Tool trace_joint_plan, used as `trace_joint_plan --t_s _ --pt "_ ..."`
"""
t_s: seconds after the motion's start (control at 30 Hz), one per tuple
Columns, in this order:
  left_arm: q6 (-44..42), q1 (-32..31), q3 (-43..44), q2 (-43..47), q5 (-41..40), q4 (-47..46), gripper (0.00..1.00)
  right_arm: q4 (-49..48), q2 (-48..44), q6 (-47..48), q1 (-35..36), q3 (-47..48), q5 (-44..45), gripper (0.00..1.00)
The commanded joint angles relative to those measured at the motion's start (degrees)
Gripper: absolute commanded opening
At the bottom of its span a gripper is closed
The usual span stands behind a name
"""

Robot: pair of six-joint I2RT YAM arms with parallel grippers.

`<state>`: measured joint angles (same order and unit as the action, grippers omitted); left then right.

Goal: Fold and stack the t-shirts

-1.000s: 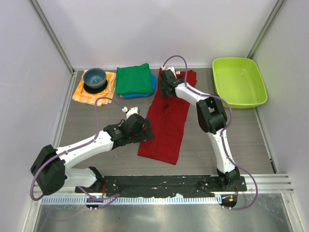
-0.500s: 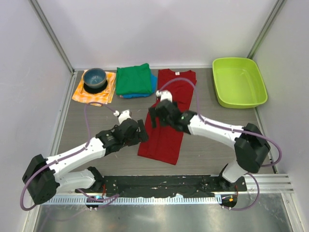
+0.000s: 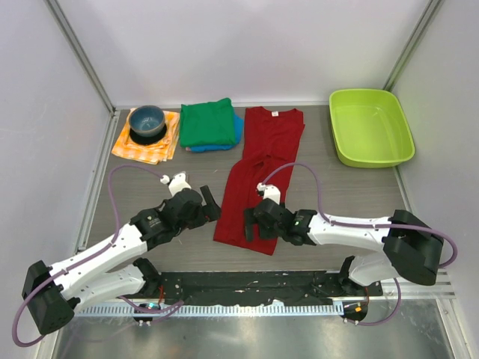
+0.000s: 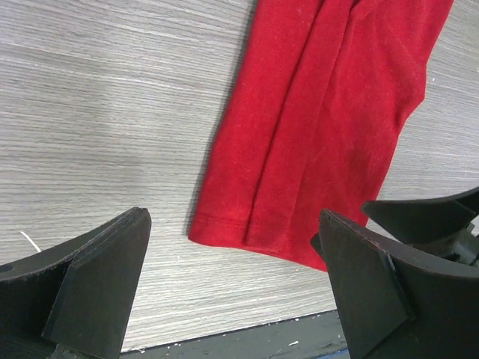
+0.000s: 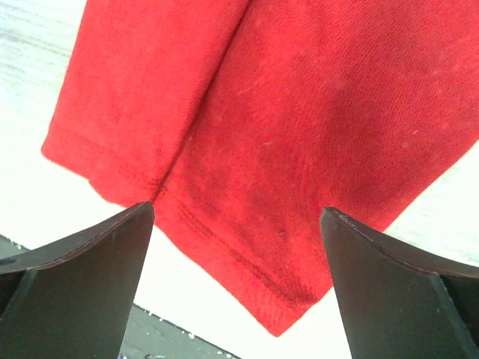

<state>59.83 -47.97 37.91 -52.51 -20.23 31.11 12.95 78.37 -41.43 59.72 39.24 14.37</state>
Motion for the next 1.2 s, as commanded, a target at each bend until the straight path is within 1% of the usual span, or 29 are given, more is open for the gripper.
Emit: trace_joint_plan --t_s 0.0,0.23,0.33,0.47,0.7,0.8,0.83,0.9,1.03,1.1,1.17 --pt "1.0 0.2 0.1 0.2 -1.5 0.7 1.0 -4.1 -2.7 -4.4 2.2 -2.0 0.4 1.0" --pt "0.9 0.2 0.6 -1.9 -0.4 -0.3 1.0 -3.9 -2.6 -5.3 3.4 -3.8 -0.1 1.0" --pt "0.7 0.2 0.8 -2.4 -0.3 -0.4 1.0 -0.5 -3.7 -5.7 4.4 -4.4 2.1 1.0" --pt "0.6 0.2 1.1 -2.6 -0.2 -0.5 1.0 10.3 -6.1 -7.1 7.1 -3.9 6.3 1.0" --pt "0.9 0.2 0.8 -3.0 -0.2 -1.4 1.0 17.6 -11.2 -13.9 10.2 -8.4 8.4 1.0" --pt "1.0 0.2 0.8 -3.3 -0.2 -1.6 1.0 18.2 -14.2 -14.6 11.6 -8.0 10.8 1.0" --pt "0.9 0.2 0.8 -3.4 -0.2 -1.8 1.0 18.1 -16.4 -13.7 11.8 -7.3 11.3 1.0" --pt "0.9 0.2 0.9 -3.6 0.0 -1.6 1.0 17.0 -17.5 -12.1 11.9 -4.7 11.9 1.0" --pt "1.0 0.2 0.8 -3.7 0.0 -1.5 1.0 16.9 -14.0 -9.0 11.9 1.6 12.6 1.0" --pt "1.0 0.2 0.8 -3.6 -0.2 -1.6 1.0 14.6 -12.7 -7.3 12.0 2.9 12.9 1.0" --pt "1.0 0.2 0.8 -3.6 -0.5 -1.5 1.0 10.1 -10.4 -5.7 11.9 2.3 13.7 1.0"
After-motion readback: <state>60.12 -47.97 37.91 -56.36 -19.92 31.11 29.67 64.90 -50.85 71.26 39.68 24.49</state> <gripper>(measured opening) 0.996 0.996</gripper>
